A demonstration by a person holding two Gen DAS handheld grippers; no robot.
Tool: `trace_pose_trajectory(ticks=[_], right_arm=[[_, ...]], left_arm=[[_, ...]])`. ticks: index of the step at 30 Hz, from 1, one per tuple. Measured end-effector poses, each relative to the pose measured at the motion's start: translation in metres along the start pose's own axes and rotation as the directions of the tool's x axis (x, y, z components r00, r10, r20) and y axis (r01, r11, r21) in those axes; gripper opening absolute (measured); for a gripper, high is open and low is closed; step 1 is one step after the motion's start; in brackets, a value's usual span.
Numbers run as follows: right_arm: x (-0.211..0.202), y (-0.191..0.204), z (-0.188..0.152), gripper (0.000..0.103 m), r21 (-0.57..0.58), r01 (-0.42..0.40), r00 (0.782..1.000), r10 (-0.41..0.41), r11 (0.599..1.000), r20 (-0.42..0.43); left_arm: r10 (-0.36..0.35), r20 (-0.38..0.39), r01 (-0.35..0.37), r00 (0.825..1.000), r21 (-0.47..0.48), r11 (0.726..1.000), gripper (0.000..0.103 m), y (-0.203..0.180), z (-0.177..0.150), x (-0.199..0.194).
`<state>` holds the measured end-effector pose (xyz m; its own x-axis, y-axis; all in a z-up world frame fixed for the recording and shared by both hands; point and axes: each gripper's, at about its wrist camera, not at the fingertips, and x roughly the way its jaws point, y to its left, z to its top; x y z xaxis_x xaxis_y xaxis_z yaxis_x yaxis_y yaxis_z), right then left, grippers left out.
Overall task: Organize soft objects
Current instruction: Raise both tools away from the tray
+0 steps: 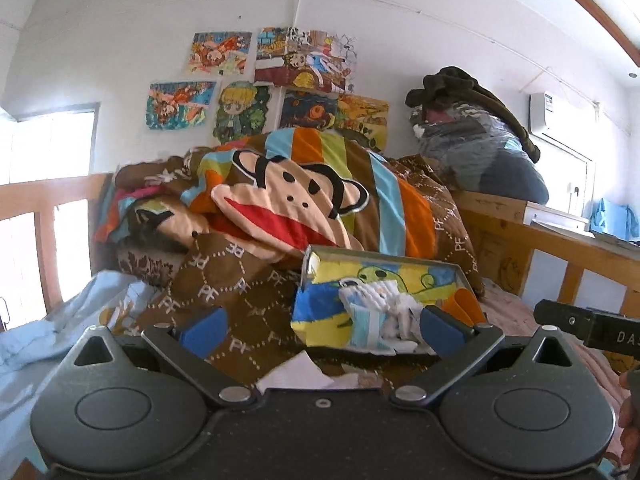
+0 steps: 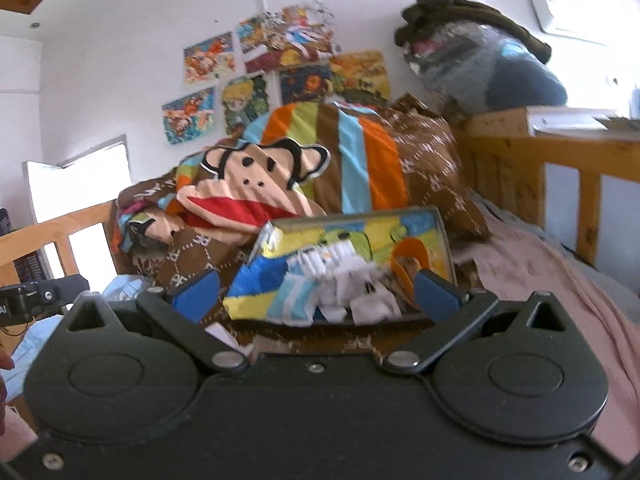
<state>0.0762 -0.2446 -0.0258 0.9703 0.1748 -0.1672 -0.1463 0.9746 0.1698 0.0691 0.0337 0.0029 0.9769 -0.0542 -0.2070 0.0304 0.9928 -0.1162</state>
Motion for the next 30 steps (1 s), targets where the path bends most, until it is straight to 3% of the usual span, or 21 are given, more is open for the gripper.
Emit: trace_pose_trajectory(ticks=[6, 16, 30], right_arm=[[-0.023, 0.003, -0.017, 0.103, -0.012, 0.049, 0.998, -0.049, 0.999, -0.033], [-0.041, 0.023, -0.034, 0.103, -0.070, 0.051, 0.995, -0.057, 0.996, -0.076], [-0.030, 0.020, -0.032, 0.103, -0.048, 0.088, 0.989, -0.093, 0.995, -0.114]], left_arm=[[-0.032, -0.065, 0.027, 0.997, -0.075, 0.997, 0.102, 0.003, -0.019, -0.008], [-0.025, -0.144, 0.015, 0.989, -0.071, 0.997, 0.102, 0.003, -0.027, -0.004], [-0.028, -0.155, 0.026, 0.987, -0.012, 1.000, 0.102, -0.008, -0.031, -0.006]])
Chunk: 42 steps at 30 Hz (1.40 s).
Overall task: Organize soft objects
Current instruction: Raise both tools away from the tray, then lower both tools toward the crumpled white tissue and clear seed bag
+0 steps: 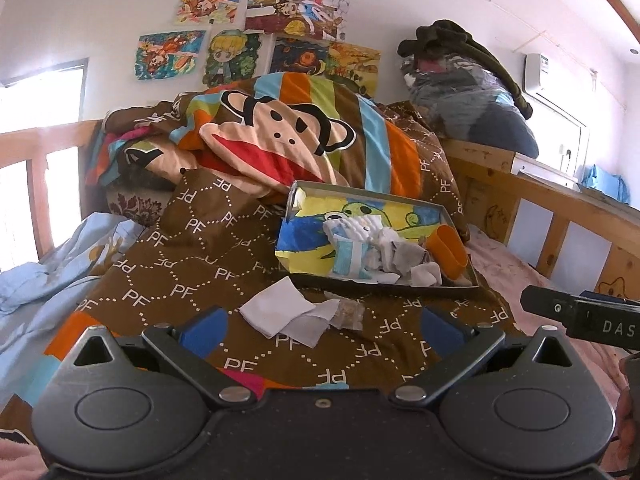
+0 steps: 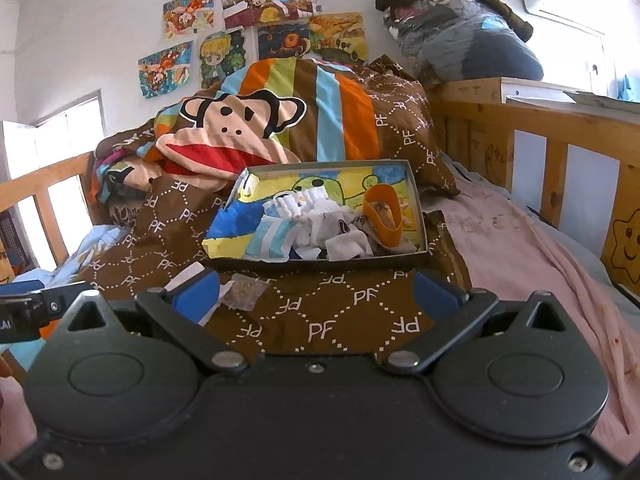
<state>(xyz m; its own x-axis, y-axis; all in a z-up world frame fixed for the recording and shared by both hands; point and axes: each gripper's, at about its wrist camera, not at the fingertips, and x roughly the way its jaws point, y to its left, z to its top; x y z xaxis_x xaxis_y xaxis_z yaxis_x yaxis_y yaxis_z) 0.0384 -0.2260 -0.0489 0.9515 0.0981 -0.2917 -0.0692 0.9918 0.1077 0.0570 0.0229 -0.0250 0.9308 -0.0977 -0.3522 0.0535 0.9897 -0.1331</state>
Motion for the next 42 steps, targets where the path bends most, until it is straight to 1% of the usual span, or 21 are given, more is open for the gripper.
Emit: trace_pose_trajectory(ticks=[12, 23, 35, 42], right_arm=[[0.016, 0.006, -0.003, 0.103, -0.029, -0.005, 0.999, 0.003, 1.000, -0.051], [0.040, 0.019, -0.007, 0.103, -0.092, -0.022, 0.992, 0.010, 0.995, -0.129], [0.051, 0.018, -0.012, 0.103, -0.116, -0.046, 0.987, 0.027, 0.992, -0.161], [0.061, 0.020, -0.015, 0.103, -0.136, -0.061, 0.981, 0.035, 0.989, -0.190]], left_arm=[[-0.005, -0.004, 0.005, 1.000, 0.009, 1.000, 0.102, 0.000, 0.000, 0.001], [-0.008, -0.020, 0.008, 1.000, 0.001, 1.000, 0.102, 0.000, -0.001, 0.005], [-0.009, -0.023, 0.009, 1.000, -0.001, 1.000, 0.102, 0.002, -0.002, 0.008], [-0.016, -0.042, 0.016, 0.999, -0.006, 1.000, 0.102, 0.005, -0.004, 0.022]])
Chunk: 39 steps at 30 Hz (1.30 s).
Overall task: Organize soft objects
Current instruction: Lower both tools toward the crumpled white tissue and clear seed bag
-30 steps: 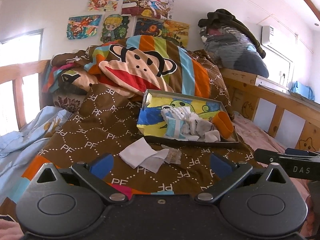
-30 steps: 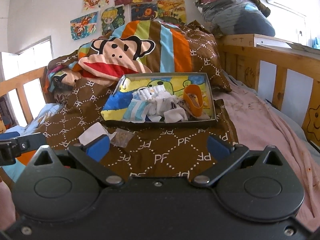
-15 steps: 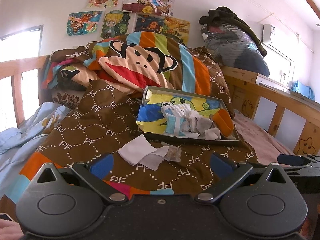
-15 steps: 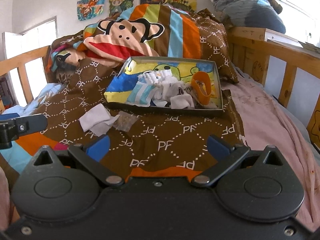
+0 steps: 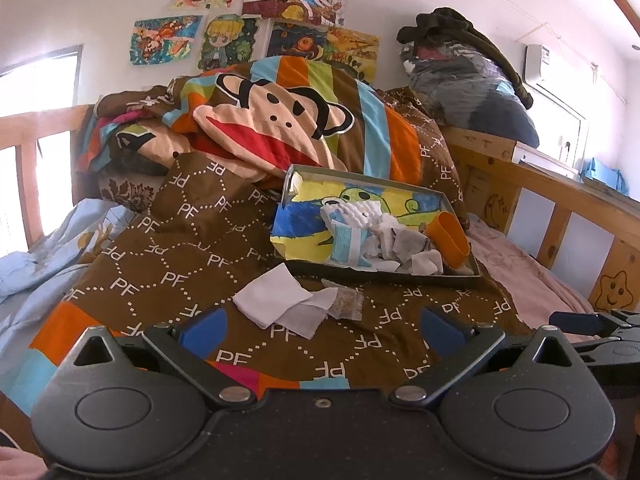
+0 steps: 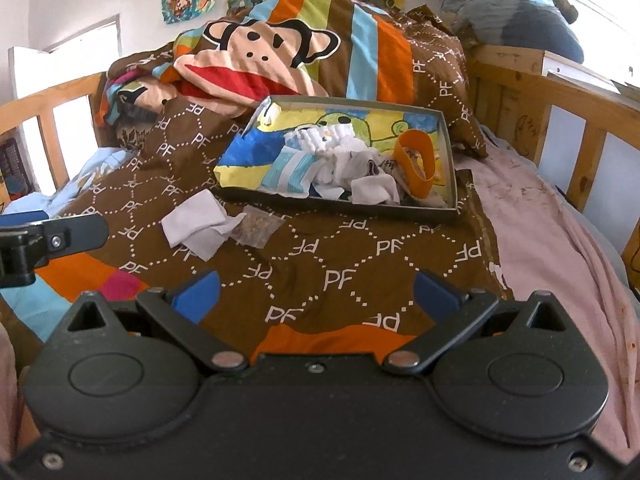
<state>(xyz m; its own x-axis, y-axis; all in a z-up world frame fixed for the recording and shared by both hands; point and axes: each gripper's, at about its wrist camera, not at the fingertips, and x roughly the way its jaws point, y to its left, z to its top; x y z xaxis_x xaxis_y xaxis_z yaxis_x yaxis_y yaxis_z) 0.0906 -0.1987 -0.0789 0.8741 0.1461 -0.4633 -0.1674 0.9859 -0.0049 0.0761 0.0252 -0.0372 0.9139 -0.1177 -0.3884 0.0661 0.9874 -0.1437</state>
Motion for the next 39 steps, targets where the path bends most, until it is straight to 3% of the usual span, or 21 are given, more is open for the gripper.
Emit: trace_pose_trajectory(ticks=[16, 19, 28, 39], right_arm=[[0.032, -0.010, 0.012, 0.103, 0.004, -0.045, 0.999, 0.045, 0.999, -0.022], [0.056, -0.006, 0.025, 0.103, -0.066, -0.062, 0.998, 0.061, 0.996, -0.024], [0.143, 0.012, 0.047, 0.102, -0.264, -0.119, 0.993, 0.113, 0.957, -0.035], [0.213, 0.023, 0.036, 0.102, -0.326, -0.220, 0.975, 0.204, 0.920, -0.083]], left_arm=[[0.017, -0.019, -0.018, 1.000, -0.053, 0.998, 0.102, 0.018, 0.006, 0.027], [-0.023, -0.037, 0.021, 0.999, -0.067, 0.998, 0.102, 0.026, 0.011, 0.048], [-0.013, -0.064, 0.009, 0.998, -0.058, 0.998, 0.102, 0.056, 0.022, 0.122], [-0.070, -0.178, 0.045, 0.982, -0.138, 0.989, 0.102, 0.088, 0.016, 0.198]])
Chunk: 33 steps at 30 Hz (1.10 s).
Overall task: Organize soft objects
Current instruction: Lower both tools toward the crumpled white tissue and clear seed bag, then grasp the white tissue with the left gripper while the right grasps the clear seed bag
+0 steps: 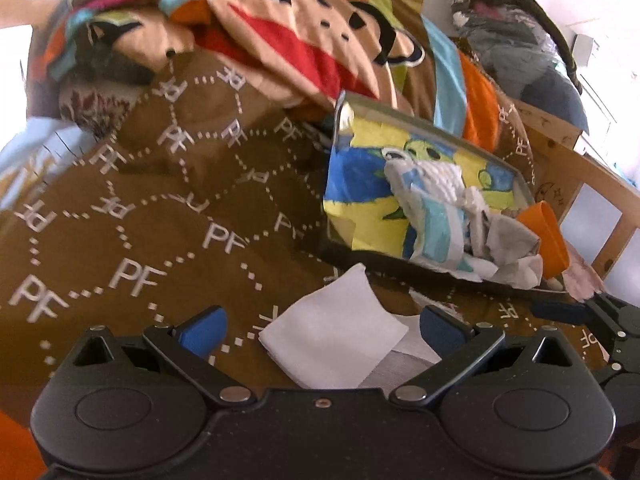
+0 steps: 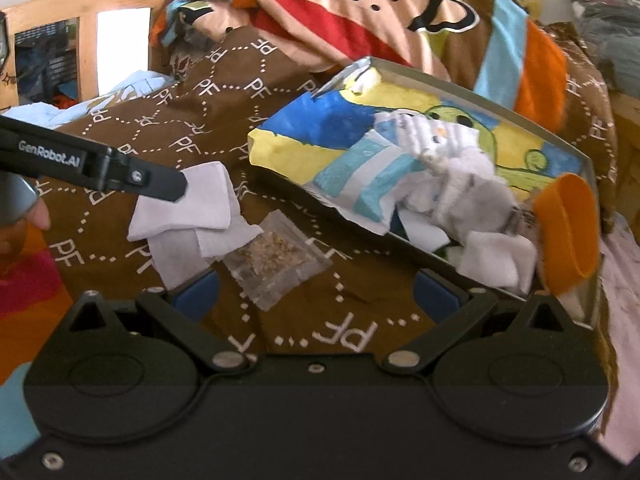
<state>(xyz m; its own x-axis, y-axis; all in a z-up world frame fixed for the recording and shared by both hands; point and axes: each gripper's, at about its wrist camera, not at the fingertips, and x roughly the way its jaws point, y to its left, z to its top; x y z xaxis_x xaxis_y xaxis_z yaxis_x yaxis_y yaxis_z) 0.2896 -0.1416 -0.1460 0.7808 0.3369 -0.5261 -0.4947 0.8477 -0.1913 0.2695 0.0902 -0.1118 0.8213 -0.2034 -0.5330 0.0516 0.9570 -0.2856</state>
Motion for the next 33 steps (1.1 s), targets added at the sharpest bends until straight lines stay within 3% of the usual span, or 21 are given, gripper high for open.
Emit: trace_pose_trajectory(ticks=[4, 8, 12, 23, 27, 33], right_arm=[[0.024, 0.006, 0.001, 0.093, -0.042, -0.023, 1.000, 0.023, 0.999, -0.013], [0.043, 0.010, 0.001, 0.076, -0.070, -0.042, 0.999, 0.040, 0.997, -0.027], [0.053, 0.011, 0.002, 0.068, -0.074, -0.060, 0.998, 0.059, 0.995, -0.014], [0.043, 0.008, 0.007, 0.030, -0.056, -0.090, 0.996, 0.090, 0.994, 0.006], [0.037, 0.007, 0.006, 0.022, -0.036, -0.103, 0.994, 0.103, 0.994, 0.018], [0.033, -0.001, 0.009, 0.021, 0.022, -0.143, 0.989, 0.143, 0.989, 0.025]], left_arm=[[-0.013, -0.032, 0.013, 0.999, 0.002, 1.000, 0.100, 0.003, -0.001, 0.014], [0.005, -0.045, -0.004, 0.999, 0.019, 1.000, 0.088, 0.002, -0.003, 0.019], [-0.010, -0.060, 0.013, 0.998, 0.045, 0.999, 0.077, -0.003, -0.004, 0.022], [0.019, -0.094, -0.009, 0.995, 0.106, 0.994, 0.046, -0.009, -0.008, 0.027], [0.005, -0.102, 0.005, 0.995, 0.096, 0.995, 0.032, -0.009, -0.008, 0.027], [-0.006, -0.107, 0.016, 0.994, 0.093, 0.996, 0.024, -0.010, -0.010, 0.027]])
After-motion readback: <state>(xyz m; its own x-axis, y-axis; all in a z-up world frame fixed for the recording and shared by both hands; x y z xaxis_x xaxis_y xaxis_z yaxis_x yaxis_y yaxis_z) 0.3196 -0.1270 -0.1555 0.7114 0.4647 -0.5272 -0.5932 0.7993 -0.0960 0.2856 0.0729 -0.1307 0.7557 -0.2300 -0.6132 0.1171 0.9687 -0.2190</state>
